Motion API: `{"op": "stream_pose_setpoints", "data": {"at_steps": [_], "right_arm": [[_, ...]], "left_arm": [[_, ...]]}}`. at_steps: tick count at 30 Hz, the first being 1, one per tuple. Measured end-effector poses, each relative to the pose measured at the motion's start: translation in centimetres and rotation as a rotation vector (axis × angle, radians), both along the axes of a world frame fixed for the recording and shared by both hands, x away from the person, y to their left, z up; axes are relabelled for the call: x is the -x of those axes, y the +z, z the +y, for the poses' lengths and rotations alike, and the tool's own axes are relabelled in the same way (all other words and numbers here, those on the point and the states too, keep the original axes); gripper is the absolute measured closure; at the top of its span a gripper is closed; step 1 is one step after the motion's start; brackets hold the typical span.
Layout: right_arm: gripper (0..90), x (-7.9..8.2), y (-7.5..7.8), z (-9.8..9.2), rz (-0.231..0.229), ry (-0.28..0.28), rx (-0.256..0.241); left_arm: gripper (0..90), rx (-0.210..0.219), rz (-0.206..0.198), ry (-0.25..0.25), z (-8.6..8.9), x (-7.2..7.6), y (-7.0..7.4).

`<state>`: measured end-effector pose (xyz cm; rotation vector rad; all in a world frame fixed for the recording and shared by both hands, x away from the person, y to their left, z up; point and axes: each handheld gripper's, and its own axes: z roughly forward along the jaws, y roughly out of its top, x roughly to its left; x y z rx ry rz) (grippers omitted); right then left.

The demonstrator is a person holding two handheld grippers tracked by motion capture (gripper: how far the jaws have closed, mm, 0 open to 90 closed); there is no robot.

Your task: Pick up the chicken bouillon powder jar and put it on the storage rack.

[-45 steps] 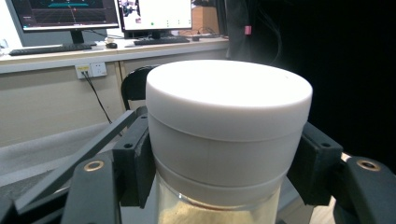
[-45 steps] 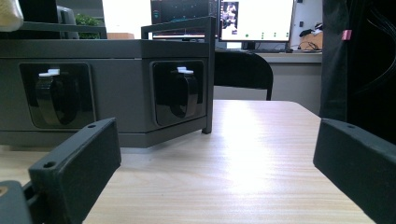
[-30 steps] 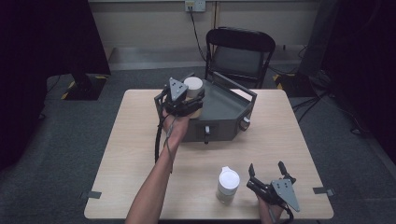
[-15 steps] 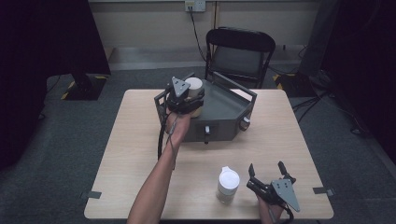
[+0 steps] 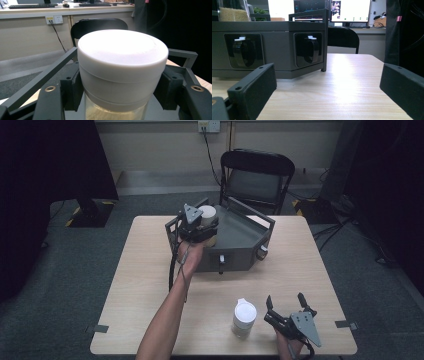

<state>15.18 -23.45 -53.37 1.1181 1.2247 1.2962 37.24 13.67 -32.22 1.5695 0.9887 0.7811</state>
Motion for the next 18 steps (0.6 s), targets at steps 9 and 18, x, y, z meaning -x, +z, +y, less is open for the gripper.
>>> {"op": "stream_pose_setpoints", "data": {"at_steps": [9,18], "right_arm": [[0.0,0.00,0.00,0.00,0.000,0.000,0.000],[0.0,0.00,0.00,0.00,0.000,0.000,0.000]], "left_arm": [[34.2,0.027,0.012,0.004,0.39,-0.14,-0.12],[34.0,0.021,0.008,0.019,-0.01,0.03,-0.15]]}}
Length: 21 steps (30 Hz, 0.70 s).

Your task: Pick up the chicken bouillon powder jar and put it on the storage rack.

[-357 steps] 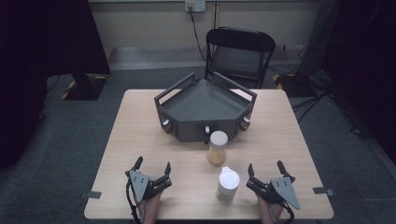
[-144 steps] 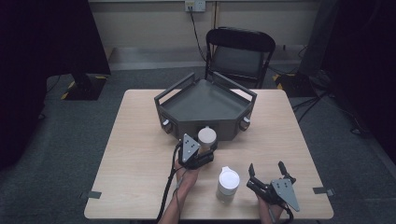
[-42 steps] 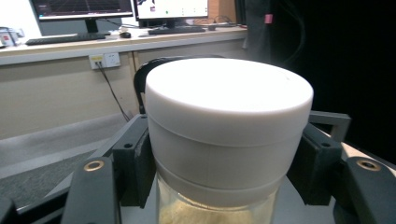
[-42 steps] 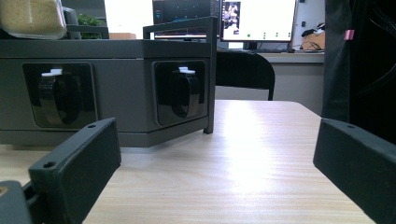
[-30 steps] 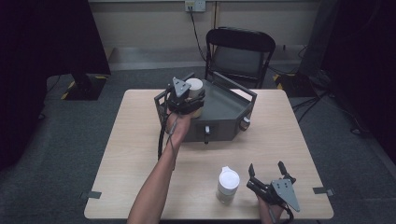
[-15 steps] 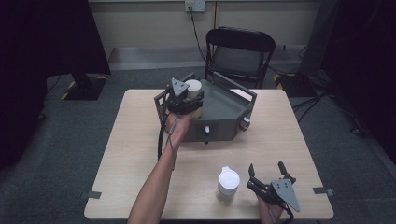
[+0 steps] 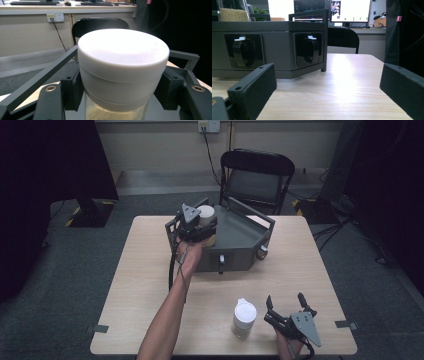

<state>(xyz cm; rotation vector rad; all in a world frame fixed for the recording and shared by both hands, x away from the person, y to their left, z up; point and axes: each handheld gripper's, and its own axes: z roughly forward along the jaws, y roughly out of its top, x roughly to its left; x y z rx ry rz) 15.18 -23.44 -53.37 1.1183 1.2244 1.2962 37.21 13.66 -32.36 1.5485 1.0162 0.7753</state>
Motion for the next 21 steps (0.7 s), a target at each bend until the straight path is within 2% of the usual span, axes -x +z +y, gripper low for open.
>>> {"op": "stream_pose_setpoints", "data": {"at_steps": [6,9,13,15,18,21], "right_arm": [[0.0,0.00,0.00,0.01,0.000,-0.001,0.000],[0.0,0.00,0.00,0.01,0.000,-0.001,0.000],[0.0,0.01,-0.01,0.00,0.000,0.000,0.000],[0.0,0.01,0.00,0.00,0.000,0.000,0.000],[0.0,0.01,0.00,0.00,0.000,0.000,0.000],[0.0,0.01,0.00,0.00,0.000,0.000,0.000]], "left_arm": [[32.4,0.014,0.014,-0.011,0.26,-0.24,0.02],[20.4,-0.012,0.026,0.000,-0.31,-0.30,0.17],[15.5,-0.003,0.027,-0.009,-0.30,-0.38,-0.04],[13.9,-0.011,0.011,-0.002,-0.43,-0.14,-0.11],[10.1,0.012,-0.009,-0.003,-0.15,0.20,-0.19],[4.4,0.012,-0.031,0.006,-0.15,0.60,-0.17]]}}
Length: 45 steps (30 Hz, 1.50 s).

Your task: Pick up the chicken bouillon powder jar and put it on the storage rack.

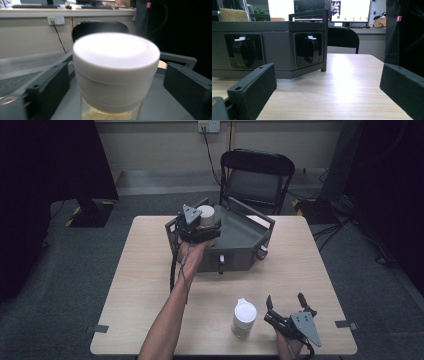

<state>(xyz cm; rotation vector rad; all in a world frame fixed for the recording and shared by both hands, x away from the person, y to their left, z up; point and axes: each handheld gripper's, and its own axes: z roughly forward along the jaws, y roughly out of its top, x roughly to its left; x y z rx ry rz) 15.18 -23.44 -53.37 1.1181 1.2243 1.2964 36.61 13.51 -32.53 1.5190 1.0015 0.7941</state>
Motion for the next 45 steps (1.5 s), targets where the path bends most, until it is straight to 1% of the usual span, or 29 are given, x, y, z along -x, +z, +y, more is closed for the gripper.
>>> {"op": "stream_pose_setpoints", "data": {"at_steps": [2,3,6,7,9,11,15,20,22,23,24,25,26,27,30,31,32,33,38,41,45], "right_arm": [[0.0,0.0,0.0,0.0,0.000,0.000,0.000],[0.0,0.0,0.0,0.0,0.000,0.000,0.000],[0.0,0.0,0.0,0.0,0.000,0.000,0.000],[0.0,0.0,0.0,0.0,0.000,0.000,0.000],[0.0,0.0,0.0,0.0,0.000,0.000,0.000],[0.0,0.0,0.0,0.0,0.000,0.000,0.000],[0.0,0.0,0.0,0.0,0.000,0.000,0.000],[0.0,0.0,0.0,0.0,0.000,0.000,0.001],[0.0,0.0,0.0,0.0,-0.001,0.000,0.001],[0.0,0.0,0.0,0.0,0.000,0.000,0.000],[0.0,0.0,0.0,0.0,0.000,0.000,0.000],[0.0,0.0,0.0,0.0,0.000,-0.001,0.000],[0.0,0.0,0.0,0.0,0.000,-0.001,0.000],[0.0,0.0,0.0,0.0,0.000,-0.001,0.000],[0.0,0.0,0.0,0.0,0.000,-0.001,0.001],[0.0,0.0,0.0,0.0,0.000,-0.001,0.001],[0.0,0.0,0.0,0.0,0.000,-0.001,0.000],[0.0,0.0,0.0,0.0,0.000,-0.001,0.000],[0.0,0.0,0.0,0.1,0.000,-0.003,0.000],[0.0,0.0,0.0,0.1,0.000,-0.003,0.000],[0.0,0.0,0.0,0.0,0.000,-0.003,0.000]], "left_arm": [[1.5,0.010,-0.014,0.007,0.1,0.3,-0.1],[0.5,0.014,-0.014,0.009,0.1,0.4,0.0],[0.0,0.008,-0.029,0.014,0.0,1.1,0.0],[0.0,0.011,-0.034,0.011,0.1,1.2,0.0],[0.0,0.020,-0.056,0.010,0.1,1.7,-0.2],[0.0,0.026,-0.067,0.011,0.2,2.1,-0.4],[0.0,0.026,-0.074,0.001,0.5,2.5,-0.5],[0.0,0.050,-0.094,-0.003,0.9,3.4,-1.0],[0.0,0.098,-0.114,-0.017,1.2,3.9,-1.4],[0.0,0.104,-0.130,-0.026,1.2,4.4,-1.3],[0.0,0.104,-0.130,-0.026,1.2,4.4,-1.3],[0.0,0.102,-0.143,-0.031,1.1,4.7,-1.3],[0.0,0.101,-0.169,-0.039,1.0,5.5,-1.2],[0.0,0.101,-0.169,-0.039,1.0,5.5,-1.2],[0.0,0.102,-0.194,-0.049,1.0,6.5,-1.2],[0.0,0.113,-0.204,-0.061,1.2,6.8,-1.4],[0.1,0.115,-0.214,-0.069,1.3,7.3,-1.6],[0.1,0.115,-0.214,-0.069,1.3,7.3,-1.6],[0.0,0.114,-0.225,-0.075,1.6,8.5,-2.0],[0.0,0.115,-0.220,-0.069,1.7,9.0,-2.2],[0.0,0.119,-0.226,-0.059,2.1,9.7,-2.8]]}}
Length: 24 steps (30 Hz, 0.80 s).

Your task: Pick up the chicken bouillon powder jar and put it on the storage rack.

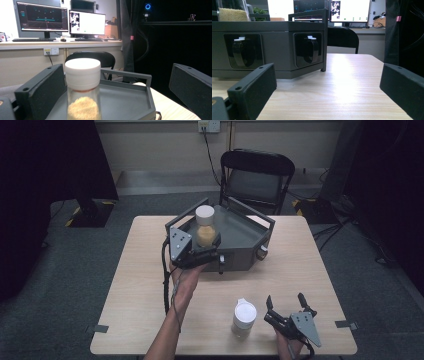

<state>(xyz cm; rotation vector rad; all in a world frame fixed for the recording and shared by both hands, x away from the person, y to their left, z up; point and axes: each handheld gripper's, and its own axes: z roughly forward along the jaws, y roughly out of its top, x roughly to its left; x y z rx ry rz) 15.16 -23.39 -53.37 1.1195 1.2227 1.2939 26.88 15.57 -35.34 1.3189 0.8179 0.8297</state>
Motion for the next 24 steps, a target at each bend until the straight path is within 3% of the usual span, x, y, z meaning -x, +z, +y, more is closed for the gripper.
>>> {"op": "stream_pose_setpoints", "data": {"at_steps": [3,10,12,17,24], "right_arm": [[0.0,0.0,0.0,0.0,0.000,0.000,0.000],[0.0,0.0,0.0,0.0,0.000,-0.001,0.000],[0.0,0.0,0.0,0.0,0.000,-0.002,0.000],[0.0,0.0,0.0,0.0,0.000,-0.003,0.001],[0.0,0.0,0.0,0.1,0.000,-0.003,0.000]], "left_arm": [[0.0,0.014,-0.024,0.026,0.3,1.1,-0.9],[0.0,0.031,-0.036,0.034,1.0,2.7,-2.2],[0.0,0.013,-0.048,0.050,0.9,3.2,-2.7],[0.0,0.017,-0.032,0.066,1.1,3.9,-3.8],[0.0,0.004,-0.047,0.087,1.1,5.2,-5.4]]}}
